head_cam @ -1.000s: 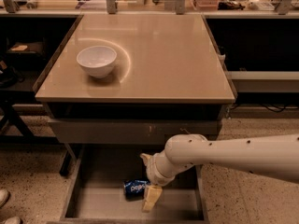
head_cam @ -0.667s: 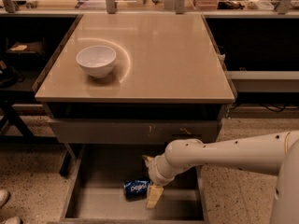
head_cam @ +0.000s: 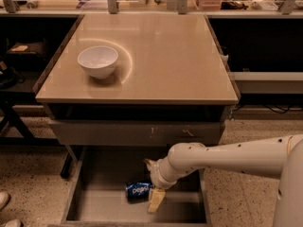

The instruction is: Pick pepsi can from middle drawer and place on counter

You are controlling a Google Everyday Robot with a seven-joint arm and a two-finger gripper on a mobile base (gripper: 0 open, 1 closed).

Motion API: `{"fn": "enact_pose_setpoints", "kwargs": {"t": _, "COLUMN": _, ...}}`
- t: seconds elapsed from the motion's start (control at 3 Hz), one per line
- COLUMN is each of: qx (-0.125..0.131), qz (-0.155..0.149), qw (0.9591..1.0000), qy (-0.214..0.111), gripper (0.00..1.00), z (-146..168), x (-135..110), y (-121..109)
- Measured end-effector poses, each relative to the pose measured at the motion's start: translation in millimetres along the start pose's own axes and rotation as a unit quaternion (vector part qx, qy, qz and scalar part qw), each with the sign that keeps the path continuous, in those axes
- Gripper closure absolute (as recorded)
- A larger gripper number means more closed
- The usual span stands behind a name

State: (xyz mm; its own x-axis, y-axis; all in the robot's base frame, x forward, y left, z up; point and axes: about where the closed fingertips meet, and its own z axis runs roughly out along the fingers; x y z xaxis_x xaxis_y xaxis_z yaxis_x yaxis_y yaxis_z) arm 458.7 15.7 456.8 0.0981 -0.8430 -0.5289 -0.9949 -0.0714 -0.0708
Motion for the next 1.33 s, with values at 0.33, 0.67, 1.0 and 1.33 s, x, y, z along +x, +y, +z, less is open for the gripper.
{"fn": "enact_pose_setpoints", "kwargs": {"t": 0.33, "qx": -0.004, "qz": 0.002, "qw": 0.9995, "qy": -0.032, "gripper": 0.0, "z": 25, "x": 2, "y": 0}}
{"fn": "enact_pose_setpoints", "kwargs": {"t": 0.67, "qx": -0.005, "qz": 0.009, "qw": 0.9988, "qy": -0.049, "gripper": 0.0, "z": 49, "x": 7, "y": 0}}
{"fn": "enact_pose_setpoints", "kwargs": {"t": 1.0, "qx": -0.014, "qz": 0.013, "qw": 0.9981, "qy": -0.059, "gripper": 0.0, "z": 87, "x": 17, "y": 3}}
{"fn": "enact_pose_setpoints", "kwargs": {"t": 1.33, "qx": -0.015, "qz": 0.013, "qw": 0.9982, "qy": -0.057, "gripper": 0.0, "z": 89, "x": 18, "y": 3}}
